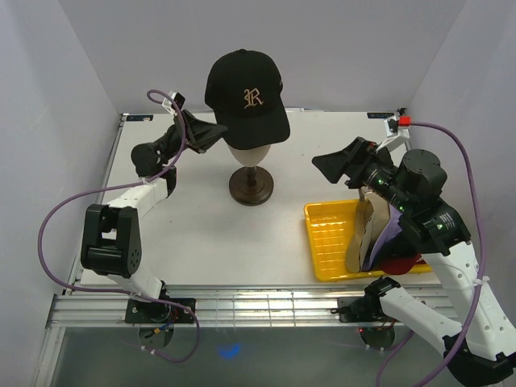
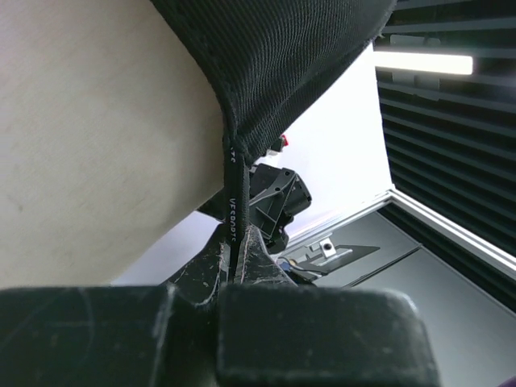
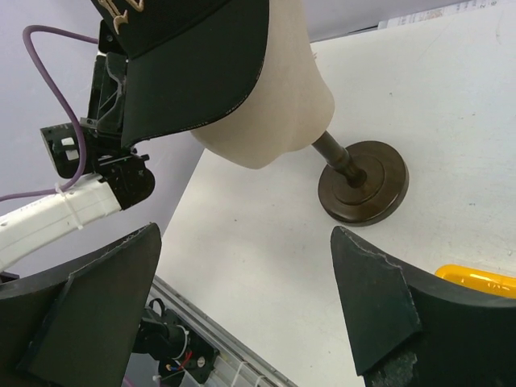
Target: Stack the hats
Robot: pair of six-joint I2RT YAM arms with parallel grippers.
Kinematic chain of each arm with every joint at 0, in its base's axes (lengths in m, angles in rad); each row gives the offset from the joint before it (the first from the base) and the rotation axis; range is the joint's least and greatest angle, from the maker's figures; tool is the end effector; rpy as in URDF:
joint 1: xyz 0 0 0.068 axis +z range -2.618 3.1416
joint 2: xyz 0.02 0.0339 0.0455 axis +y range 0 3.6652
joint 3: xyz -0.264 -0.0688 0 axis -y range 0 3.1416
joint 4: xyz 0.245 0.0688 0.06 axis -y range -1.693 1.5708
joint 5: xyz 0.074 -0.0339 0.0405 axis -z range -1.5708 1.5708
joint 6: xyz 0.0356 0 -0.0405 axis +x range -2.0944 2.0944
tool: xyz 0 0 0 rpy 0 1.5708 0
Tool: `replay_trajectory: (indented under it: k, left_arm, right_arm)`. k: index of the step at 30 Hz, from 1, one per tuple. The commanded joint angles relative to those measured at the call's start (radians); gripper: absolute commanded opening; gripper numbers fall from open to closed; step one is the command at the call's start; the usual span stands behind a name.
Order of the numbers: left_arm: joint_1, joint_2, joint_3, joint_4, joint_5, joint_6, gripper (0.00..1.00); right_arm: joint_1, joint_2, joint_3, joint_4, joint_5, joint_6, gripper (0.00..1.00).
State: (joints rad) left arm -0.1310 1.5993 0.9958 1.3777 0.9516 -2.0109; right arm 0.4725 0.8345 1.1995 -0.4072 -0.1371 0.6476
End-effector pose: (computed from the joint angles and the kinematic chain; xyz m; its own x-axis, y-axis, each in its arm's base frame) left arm 0.3244 -0.0720 0.3539 -0.8861 -0.4129 -0.2105 0.3489 -0.2954 -0.8894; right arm 0.1397 0.0768 0.4480 -0.3753 0.4793 -0.7933 -0.4339 0.6655 0.6073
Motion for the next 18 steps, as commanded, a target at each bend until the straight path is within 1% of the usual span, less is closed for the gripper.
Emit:
replay_trajectory:
  k: [1,17,18]
  left_arm:
    - [0.025,0.014,-0.054,0.244,0.045,-0.203,0.0]
    - [0.068,0.002,-0.111,0.247,0.124,-0.244,0.0]
    - [0.07,0.002,-0.124,0.245,0.127,-0.247,0.01]
  right_arm:
    - [-0.002,-0.012,-0.017,0.061,0.002,-0.008,0.91]
    - [-0.002,-0.034,-0.08,0.113,-0.029,0.001,0.91]
    - [-0.002,-0.035,-0.084,0.114,-0.027,0.003,0.91]
